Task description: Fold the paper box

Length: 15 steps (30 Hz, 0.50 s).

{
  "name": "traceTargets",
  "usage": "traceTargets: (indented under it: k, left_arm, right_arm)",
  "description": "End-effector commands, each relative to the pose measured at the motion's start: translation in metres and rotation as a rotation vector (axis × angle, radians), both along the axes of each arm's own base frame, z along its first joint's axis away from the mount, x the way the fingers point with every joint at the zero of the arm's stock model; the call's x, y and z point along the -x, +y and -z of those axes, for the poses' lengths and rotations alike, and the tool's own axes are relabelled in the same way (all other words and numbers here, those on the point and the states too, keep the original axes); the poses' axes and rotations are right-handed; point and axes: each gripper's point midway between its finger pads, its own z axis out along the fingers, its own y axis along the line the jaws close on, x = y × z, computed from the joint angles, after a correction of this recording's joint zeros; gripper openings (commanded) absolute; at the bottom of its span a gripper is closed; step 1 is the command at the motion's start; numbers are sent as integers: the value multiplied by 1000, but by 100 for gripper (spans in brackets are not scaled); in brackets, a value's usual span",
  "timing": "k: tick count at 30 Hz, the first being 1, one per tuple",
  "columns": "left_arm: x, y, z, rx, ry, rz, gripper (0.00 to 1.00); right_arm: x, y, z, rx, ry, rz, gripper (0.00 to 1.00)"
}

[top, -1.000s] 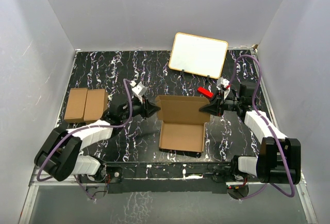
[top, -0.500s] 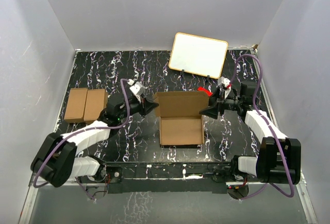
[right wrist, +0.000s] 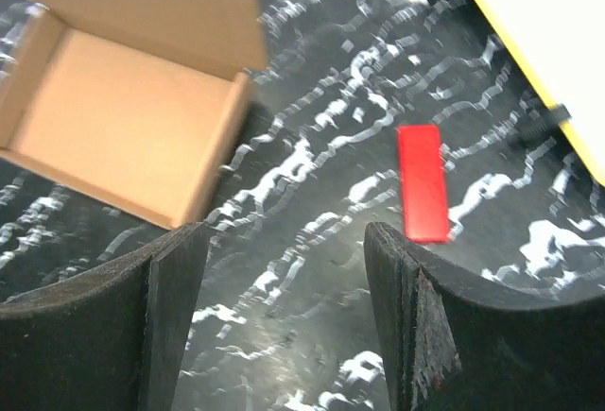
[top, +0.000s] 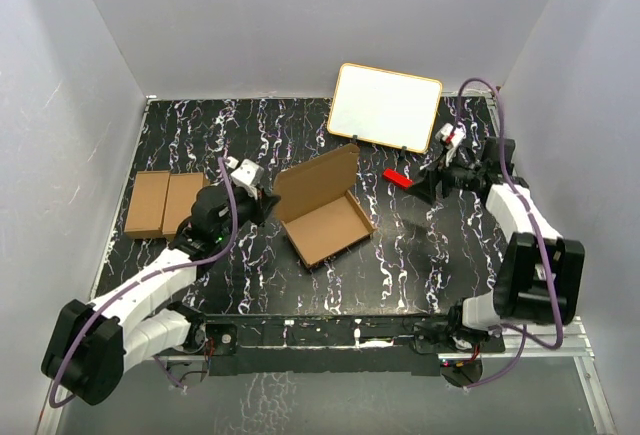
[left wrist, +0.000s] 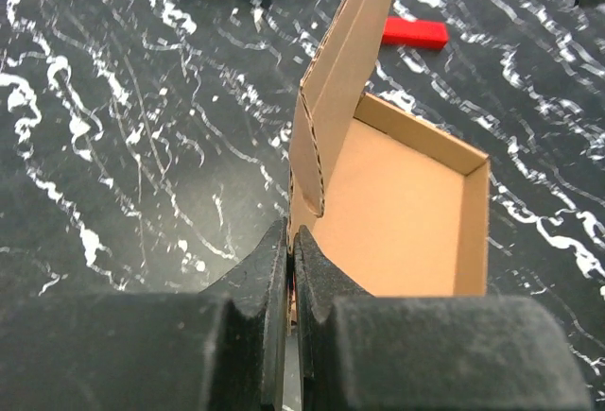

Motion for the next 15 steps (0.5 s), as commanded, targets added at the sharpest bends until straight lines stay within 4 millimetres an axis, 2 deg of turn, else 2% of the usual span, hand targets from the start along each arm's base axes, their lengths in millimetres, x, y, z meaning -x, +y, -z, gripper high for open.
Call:
traceTargets:
  k: [1,6,8,9,12,15]
  left_arm:
    - [-12,14,-2,-69,7,-70,0]
    - [-24,16,8,-73,37,-100,1]
    - [-28,18,10,-64,39,-121,14]
    - [-30,18,11,-59,41,-128,17]
    - [-35,22,10,-48,51,-152,35]
    - [-38,24,5,-40,60,-169,48]
  right_arm:
    - [-33,-28,25,255,22,75,72]
    - [-55,-25,47,344,65,78,72]
    - [-60,-23,55,368,87,76,72]
    - [-63,-21,58,385,90,76,73]
    - [-74,-19,65,425,91,78,74]
    - [-84,-19,73,453,105,81,74]
